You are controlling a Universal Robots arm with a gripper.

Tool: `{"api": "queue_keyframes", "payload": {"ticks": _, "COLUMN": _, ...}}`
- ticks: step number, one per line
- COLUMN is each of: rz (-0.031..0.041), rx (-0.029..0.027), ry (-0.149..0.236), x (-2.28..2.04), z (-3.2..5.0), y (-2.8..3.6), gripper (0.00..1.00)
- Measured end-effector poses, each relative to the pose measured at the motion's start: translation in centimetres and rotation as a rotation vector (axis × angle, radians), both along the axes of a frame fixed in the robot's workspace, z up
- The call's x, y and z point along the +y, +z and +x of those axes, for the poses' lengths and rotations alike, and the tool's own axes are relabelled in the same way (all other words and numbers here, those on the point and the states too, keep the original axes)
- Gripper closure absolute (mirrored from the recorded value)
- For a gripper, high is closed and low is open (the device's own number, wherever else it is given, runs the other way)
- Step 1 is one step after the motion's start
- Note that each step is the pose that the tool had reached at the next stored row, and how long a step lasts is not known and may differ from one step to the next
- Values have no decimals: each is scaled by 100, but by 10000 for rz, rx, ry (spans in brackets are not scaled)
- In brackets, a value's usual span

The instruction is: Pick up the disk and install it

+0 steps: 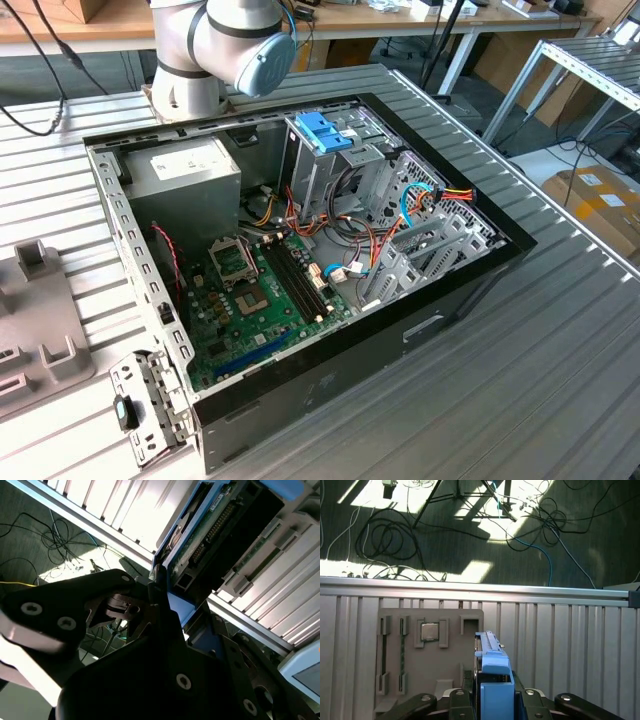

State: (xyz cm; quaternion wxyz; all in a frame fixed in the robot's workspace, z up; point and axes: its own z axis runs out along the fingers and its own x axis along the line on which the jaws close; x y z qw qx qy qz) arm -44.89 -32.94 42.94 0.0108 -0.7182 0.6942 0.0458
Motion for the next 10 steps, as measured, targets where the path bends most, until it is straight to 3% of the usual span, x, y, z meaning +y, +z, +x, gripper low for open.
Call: {"api": "queue_keyframes", "payload": {"ticks": 10, "rz": 20, "rx": 0, "ry": 0, "x": 0, "z": 4, "y": 42, "gripper": 63}}
